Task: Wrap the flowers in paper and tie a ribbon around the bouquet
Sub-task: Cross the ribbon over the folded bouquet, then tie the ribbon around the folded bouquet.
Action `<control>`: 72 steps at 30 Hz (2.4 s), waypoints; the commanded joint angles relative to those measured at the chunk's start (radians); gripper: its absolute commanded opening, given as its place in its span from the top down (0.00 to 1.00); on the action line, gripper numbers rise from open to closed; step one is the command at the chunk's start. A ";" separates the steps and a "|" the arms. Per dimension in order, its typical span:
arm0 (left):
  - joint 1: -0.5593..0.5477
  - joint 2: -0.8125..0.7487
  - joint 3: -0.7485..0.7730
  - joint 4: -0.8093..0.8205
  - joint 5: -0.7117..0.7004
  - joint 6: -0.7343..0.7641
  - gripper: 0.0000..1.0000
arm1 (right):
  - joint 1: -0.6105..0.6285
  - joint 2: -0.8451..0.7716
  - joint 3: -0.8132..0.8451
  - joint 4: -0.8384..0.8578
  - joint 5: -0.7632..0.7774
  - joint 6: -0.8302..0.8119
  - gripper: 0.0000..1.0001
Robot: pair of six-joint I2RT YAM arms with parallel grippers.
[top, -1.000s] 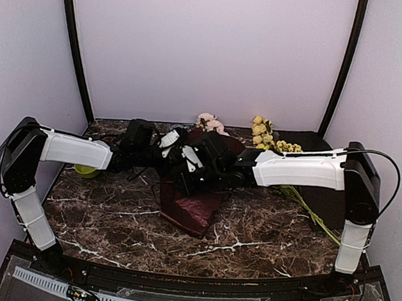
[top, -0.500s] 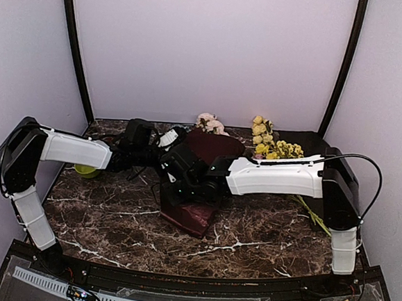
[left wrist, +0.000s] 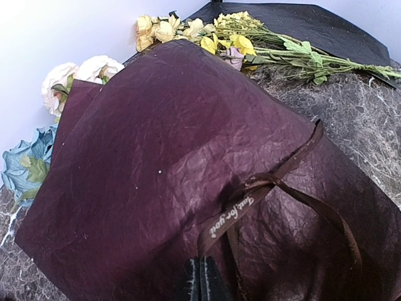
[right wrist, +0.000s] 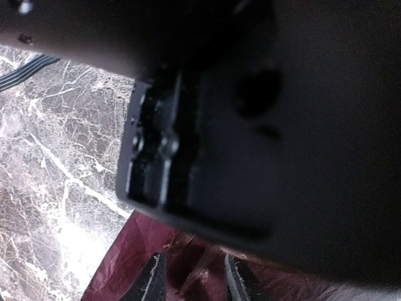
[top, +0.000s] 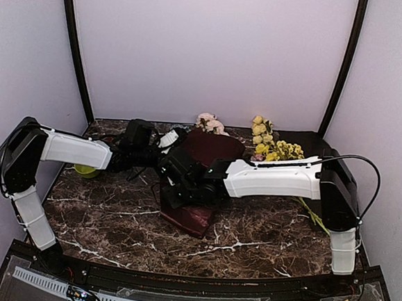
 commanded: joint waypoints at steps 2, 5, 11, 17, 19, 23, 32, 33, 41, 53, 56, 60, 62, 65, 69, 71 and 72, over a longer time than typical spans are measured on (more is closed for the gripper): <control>-0.001 -0.006 -0.002 0.013 0.016 0.009 1.00 | -0.001 0.048 0.023 -0.034 0.043 -0.001 0.67; -0.001 -0.007 0.000 0.011 0.023 0.007 1.00 | -0.002 0.060 0.032 -0.048 0.069 -0.003 0.67; -0.001 -0.007 0.002 0.006 0.025 0.006 1.00 | -0.002 0.070 0.040 -0.076 0.089 -0.008 0.78; 0.001 -0.007 0.004 0.001 0.018 0.011 1.00 | -0.002 0.044 0.027 -0.073 0.088 -0.009 0.95; 0.002 -0.008 0.006 -0.002 0.019 0.015 1.00 | -0.003 0.028 0.015 -0.063 0.082 -0.008 1.00; 0.005 -0.008 0.007 -0.007 0.012 0.016 1.00 | -0.004 0.003 -0.001 -0.062 0.077 -0.004 1.00; 0.005 -0.025 -0.010 -0.016 -0.009 0.013 1.00 | -0.070 -0.142 -0.134 -0.037 0.050 0.023 1.00; 0.019 -0.030 -0.013 -0.016 -0.015 0.012 1.00 | -0.084 -0.169 -0.172 -0.022 0.052 0.024 1.00; 0.061 -0.051 -0.056 -0.001 -0.041 -0.011 1.00 | -0.208 -0.381 -0.400 0.001 0.020 0.028 1.00; 0.074 -0.052 -0.082 0.014 0.017 -0.029 1.00 | -0.323 -0.569 -0.604 0.065 -0.309 0.021 1.00; 0.075 -0.043 -0.082 0.016 0.023 -0.038 1.00 | -0.267 -0.481 -0.525 0.139 -0.344 0.021 0.97; 0.073 -0.048 -0.088 0.016 0.032 -0.046 1.00 | -0.167 -0.298 -0.296 0.111 -0.285 0.009 0.81; 0.073 -0.052 -0.092 0.018 0.032 -0.055 1.00 | -0.142 -0.225 -0.213 0.115 -0.297 0.038 0.72; 0.073 -0.048 -0.095 0.024 0.043 -0.059 1.00 | -0.111 -0.149 -0.129 0.138 -0.279 0.079 0.63; 0.073 -0.040 -0.093 0.027 0.045 -0.066 1.00 | -0.091 -0.044 -0.028 0.088 -0.184 0.122 0.54; 0.074 -0.039 -0.093 0.030 0.048 -0.066 1.00 | -0.083 -0.002 0.014 0.066 -0.128 0.130 0.52; 0.073 -0.039 -0.093 0.030 0.046 -0.066 1.00 | -0.078 0.023 0.044 0.032 -0.085 0.136 0.51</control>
